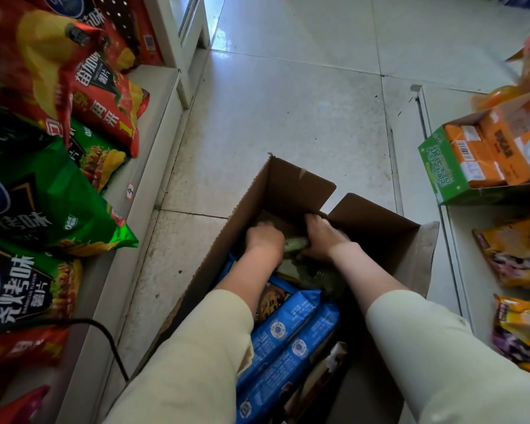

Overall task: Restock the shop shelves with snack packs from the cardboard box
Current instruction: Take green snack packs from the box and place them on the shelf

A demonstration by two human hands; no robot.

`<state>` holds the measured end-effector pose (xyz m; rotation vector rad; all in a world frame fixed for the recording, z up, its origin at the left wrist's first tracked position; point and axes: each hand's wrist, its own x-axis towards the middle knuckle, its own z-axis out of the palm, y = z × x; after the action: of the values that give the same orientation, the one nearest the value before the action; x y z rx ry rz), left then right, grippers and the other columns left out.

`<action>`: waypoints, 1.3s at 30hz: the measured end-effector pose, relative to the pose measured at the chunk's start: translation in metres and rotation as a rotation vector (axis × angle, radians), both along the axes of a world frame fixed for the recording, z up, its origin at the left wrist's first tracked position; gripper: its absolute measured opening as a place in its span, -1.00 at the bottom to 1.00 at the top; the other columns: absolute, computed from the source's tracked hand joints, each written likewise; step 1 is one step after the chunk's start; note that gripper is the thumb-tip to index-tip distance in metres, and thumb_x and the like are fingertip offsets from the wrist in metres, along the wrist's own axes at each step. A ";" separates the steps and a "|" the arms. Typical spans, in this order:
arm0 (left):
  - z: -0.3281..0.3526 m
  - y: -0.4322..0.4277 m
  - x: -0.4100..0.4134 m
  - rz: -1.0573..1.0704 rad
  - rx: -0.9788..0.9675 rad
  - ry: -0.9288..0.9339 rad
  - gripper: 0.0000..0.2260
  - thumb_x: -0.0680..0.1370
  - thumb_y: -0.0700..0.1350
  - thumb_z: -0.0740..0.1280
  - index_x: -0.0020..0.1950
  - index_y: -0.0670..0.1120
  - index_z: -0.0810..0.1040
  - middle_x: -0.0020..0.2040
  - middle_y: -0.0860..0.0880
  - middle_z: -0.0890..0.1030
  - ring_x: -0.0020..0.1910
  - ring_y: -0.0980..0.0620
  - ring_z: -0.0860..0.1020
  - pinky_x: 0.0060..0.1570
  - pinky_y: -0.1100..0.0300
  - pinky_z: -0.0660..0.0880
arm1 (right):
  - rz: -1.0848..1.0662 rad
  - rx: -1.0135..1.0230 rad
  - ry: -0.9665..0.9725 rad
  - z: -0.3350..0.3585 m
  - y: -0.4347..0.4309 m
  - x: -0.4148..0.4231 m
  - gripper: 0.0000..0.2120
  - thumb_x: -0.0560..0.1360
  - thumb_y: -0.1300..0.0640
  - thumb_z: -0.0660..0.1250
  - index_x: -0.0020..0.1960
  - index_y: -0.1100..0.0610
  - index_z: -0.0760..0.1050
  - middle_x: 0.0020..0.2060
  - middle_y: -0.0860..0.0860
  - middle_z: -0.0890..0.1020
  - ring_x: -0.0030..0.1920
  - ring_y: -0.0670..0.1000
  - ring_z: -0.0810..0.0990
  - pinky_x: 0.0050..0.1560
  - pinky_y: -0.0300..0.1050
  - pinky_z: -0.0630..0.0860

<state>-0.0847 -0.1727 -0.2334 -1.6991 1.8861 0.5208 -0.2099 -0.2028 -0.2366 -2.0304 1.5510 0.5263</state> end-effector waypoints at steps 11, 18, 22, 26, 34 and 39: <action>-0.004 0.013 -0.002 0.177 0.073 0.124 -0.37 0.53 -0.12 0.29 0.53 -0.15 0.07 0.30 -0.15 0.47 0.21 -0.13 0.51 0.02 0.07 0.48 | -0.481 0.436 0.096 -0.030 0.014 -0.038 0.18 0.35 0.06 0.52 0.52 0.15 -0.38 0.49 0.21 0.17 0.43 0.23 0.28 0.35 0.05 0.36; 0.006 0.005 -0.006 0.342 0.042 0.159 -0.58 0.53 -0.08 0.30 0.36 -0.16 0.34 0.25 -0.14 0.50 0.19 -0.13 0.52 0.01 0.08 0.46 | -0.533 0.600 0.015 -0.028 0.016 -0.047 -0.30 0.22 0.03 0.60 0.27 0.16 0.42 0.11 0.10 0.56 0.09 0.15 0.58 0.17 0.11 0.53; 0.020 0.004 -0.006 0.371 0.040 0.173 -0.58 0.52 -0.09 0.31 0.35 -0.15 0.36 0.25 -0.14 0.50 0.21 -0.14 0.52 0.08 0.06 0.47 | -0.271 0.519 0.136 -0.011 0.020 -0.029 -0.45 0.31 -0.07 0.50 0.23 0.12 0.50 0.11 0.06 0.58 0.04 0.08 0.59 0.13 -0.03 0.54; 0.055 0.014 -0.015 0.358 -0.003 0.193 -0.56 0.51 -0.08 0.31 0.35 -0.17 0.35 0.25 -0.16 0.51 0.21 -0.16 0.51 0.09 0.05 0.45 | -0.177 0.454 0.124 0.027 0.024 -0.007 -0.58 0.45 -0.05 0.39 0.20 0.16 0.50 0.08 0.10 0.59 0.02 0.07 0.57 0.00 -0.12 0.50; 0.171 0.037 -0.017 0.550 0.070 0.283 -0.53 0.49 -0.07 0.32 0.36 -0.14 0.32 0.25 -0.18 0.50 0.23 -0.18 0.49 0.16 -0.01 0.44 | -0.214 0.460 0.022 0.159 0.038 0.000 -0.63 0.43 -0.04 0.38 0.16 0.13 0.53 0.08 0.09 0.63 0.03 0.12 0.61 0.01 -0.04 0.54; 0.257 0.055 -0.029 0.555 0.057 0.298 -0.53 0.49 -0.06 0.31 0.36 -0.13 0.31 0.26 -0.18 0.49 0.24 -0.18 0.48 0.16 -0.01 0.42 | -0.240 0.479 -0.019 0.262 0.059 -0.004 -0.58 0.47 -0.05 0.33 0.25 0.13 0.49 0.20 0.10 0.57 0.20 0.13 0.53 0.13 -0.05 0.44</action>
<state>-0.1142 -0.1175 0.0238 -2.2059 1.5418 1.0809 -0.2139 -0.1434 0.0250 -1.4659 1.4608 0.7015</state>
